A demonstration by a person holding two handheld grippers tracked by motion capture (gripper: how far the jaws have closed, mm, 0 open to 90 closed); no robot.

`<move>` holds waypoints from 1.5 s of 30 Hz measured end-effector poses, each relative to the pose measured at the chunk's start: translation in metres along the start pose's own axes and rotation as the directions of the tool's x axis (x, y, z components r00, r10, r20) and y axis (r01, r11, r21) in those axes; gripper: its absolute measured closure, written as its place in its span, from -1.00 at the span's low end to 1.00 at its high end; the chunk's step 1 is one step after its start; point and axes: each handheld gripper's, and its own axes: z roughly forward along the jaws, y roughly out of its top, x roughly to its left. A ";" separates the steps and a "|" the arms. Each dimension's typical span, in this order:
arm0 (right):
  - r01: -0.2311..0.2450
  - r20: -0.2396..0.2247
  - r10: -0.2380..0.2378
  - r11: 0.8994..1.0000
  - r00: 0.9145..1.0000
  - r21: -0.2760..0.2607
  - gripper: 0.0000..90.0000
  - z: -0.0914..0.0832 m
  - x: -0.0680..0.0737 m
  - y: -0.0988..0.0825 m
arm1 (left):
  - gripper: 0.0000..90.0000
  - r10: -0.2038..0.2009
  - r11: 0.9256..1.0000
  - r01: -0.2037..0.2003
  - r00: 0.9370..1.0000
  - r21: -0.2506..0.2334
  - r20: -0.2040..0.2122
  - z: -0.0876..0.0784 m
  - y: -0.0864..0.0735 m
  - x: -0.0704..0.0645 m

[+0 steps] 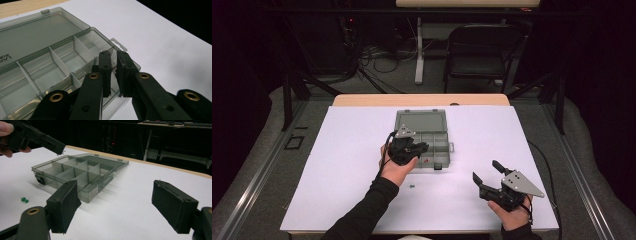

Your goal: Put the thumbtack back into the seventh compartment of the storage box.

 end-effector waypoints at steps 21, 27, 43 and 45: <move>0.000 0.000 0.000 1.000 1.000 -0.004 -0.54 0.000 -0.001 0.000 | 0.84 -0.018 0.998 0.019 1.000 0.067 -0.017 0.030 -0.008 0.009; 0.000 -0.002 0.000 1.000 1.000 -0.004 -0.54 0.000 -0.001 0.000 | 0.84 -0.032 0.996 0.033 0.999 0.086 -0.012 0.035 -0.011 0.009; -0.002 -0.003 0.002 1.000 1.000 -0.005 -0.54 0.000 0.000 0.000 | 0.84 -0.031 0.994 0.032 0.999 0.106 -0.008 0.040 -0.016 0.009; -0.001 -0.004 0.001 1.000 1.000 -0.002 -0.54 -0.001 -0.001 0.000 | 0.84 -0.032 0.994 0.033 0.999 0.106 -0.009 0.040 -0.016 0.008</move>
